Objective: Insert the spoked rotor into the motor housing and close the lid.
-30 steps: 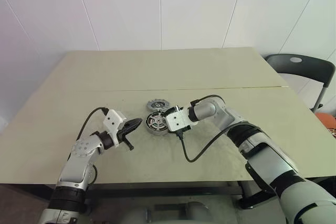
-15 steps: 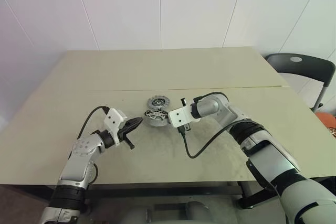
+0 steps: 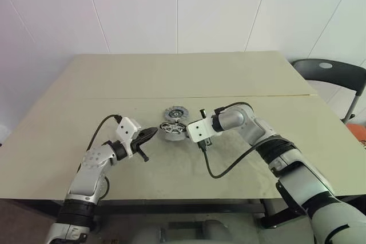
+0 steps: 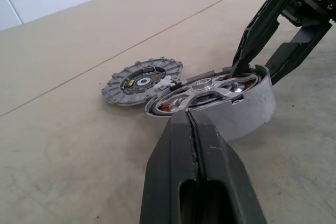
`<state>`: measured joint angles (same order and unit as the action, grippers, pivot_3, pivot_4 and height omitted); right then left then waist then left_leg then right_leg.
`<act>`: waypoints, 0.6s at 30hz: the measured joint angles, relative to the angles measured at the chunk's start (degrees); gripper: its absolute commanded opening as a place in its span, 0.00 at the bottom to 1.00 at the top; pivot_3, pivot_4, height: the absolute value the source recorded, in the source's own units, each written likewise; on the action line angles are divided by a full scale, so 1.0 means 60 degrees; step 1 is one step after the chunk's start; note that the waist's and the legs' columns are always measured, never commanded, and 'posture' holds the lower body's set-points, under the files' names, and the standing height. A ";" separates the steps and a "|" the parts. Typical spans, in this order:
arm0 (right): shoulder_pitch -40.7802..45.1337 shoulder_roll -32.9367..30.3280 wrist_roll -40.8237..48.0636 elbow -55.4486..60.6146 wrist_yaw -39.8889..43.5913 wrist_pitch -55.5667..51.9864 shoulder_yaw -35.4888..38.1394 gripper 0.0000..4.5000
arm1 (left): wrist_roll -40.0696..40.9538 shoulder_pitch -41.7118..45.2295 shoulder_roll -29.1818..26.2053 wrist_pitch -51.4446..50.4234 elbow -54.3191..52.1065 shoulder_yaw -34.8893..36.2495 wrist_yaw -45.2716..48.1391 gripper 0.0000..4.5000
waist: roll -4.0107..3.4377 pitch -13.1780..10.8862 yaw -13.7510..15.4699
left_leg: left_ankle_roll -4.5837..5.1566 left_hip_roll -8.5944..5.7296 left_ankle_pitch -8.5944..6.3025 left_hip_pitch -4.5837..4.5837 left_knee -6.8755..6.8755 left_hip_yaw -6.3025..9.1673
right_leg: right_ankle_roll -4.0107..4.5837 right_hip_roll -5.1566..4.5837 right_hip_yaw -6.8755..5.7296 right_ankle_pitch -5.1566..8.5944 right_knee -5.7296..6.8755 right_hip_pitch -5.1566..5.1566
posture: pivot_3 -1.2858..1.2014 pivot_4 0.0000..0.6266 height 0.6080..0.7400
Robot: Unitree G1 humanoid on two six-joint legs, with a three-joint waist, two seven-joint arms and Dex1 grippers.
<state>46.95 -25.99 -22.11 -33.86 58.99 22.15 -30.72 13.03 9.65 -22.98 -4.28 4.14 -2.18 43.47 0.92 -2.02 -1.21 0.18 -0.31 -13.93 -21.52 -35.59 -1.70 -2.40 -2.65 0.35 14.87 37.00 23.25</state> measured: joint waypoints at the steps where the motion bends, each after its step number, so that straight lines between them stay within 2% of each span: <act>1: -0.0111 -0.0117 0.0004 0.0206 0.0045 -0.0086 0.0041 0.20 | -0.0003 0.0030 0.0038 0.0017 0.0033 -0.0047 0.0011 0.00 | 0.0001 0.0000 0.0058 | 0.0000 0.0000 0.0000 0.0000 0.0000 0.0001 | 0.0001 0.0000 -0.0002 0.0000 -0.0001 0.0000 | 0.52 0.00 1.00; 6: -0.0732 -0.0787 0.0077 0.1298 0.0204 -0.0576 0.0214 0.20 | -0.0016 0.0092 0.0145 0.0124 0.0266 -0.0249 0.0105 0.00 | -0.0002 -0.0001 0.0217 | 0.0000 -0.0002 0.0000 -0.0012 -0.0002 0.0001 | 0.0003 -0.0007 -0.0008 0.0002 -0.0018 0.0000 | 0.52 0.00 1.00; 18: -0.2456 -0.1965 0.0560 0.4327 0.0819 -0.3577 0.1150 0.20 | -0.0022 0.0697 0.0448 0.0210 0.0805 -0.0704 0.0549 0.00 | -0.0002 0.0000 0.0388 | 0.0017 -0.0002 -0.0010 -0.0078 -0.0021 0.0030 | 0.0004 -0.0015 -0.0062 0.0001 -0.0083 0.0003 | 0.52 0.00 1.00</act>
<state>32.22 -37.79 -18.75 -7.89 63.91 0.69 -23.81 12.90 13.84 -20.29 -3.02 8.97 -6.40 46.77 0.91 -2.03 1.12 0.28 -0.32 -13.99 -21.98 -35.72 -1.52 -2.38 -2.74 -0.02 14.88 36.51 23.27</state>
